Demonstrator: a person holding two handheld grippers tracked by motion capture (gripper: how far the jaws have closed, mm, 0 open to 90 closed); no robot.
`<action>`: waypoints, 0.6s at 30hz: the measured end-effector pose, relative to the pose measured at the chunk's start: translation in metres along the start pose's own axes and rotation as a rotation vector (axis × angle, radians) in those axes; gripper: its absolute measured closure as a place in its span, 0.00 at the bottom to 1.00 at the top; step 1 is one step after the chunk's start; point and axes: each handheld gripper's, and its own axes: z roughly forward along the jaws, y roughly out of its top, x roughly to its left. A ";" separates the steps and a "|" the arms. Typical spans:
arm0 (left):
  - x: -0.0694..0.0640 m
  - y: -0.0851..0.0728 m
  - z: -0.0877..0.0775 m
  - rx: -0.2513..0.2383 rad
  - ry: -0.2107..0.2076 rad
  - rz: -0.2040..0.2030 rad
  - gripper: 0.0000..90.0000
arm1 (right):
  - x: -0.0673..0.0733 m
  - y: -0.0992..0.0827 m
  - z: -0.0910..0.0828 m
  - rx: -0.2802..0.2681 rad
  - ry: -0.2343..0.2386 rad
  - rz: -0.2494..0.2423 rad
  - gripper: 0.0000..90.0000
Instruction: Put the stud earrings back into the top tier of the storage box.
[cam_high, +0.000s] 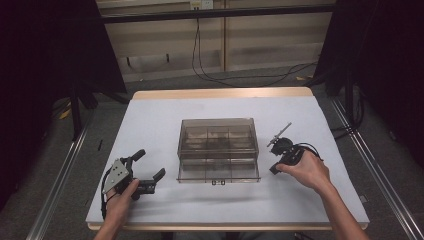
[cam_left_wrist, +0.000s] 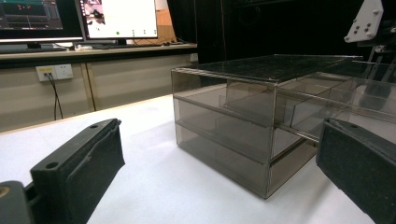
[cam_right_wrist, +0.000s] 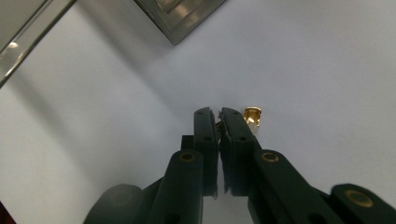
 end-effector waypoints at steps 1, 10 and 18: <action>0.000 0.000 0.000 0.000 -0.001 -0.001 0.01 | 0.000 -0.001 0.000 -0.006 0.001 -0.001 0.95; 0.000 0.000 0.000 0.000 0.002 0.002 0.01 | 0.002 -0.012 -0.016 -0.118 0.017 0.011 0.95; 0.000 0.000 0.000 0.000 0.002 0.002 0.01 | -0.002 -0.026 -0.036 -0.256 0.021 0.036 0.95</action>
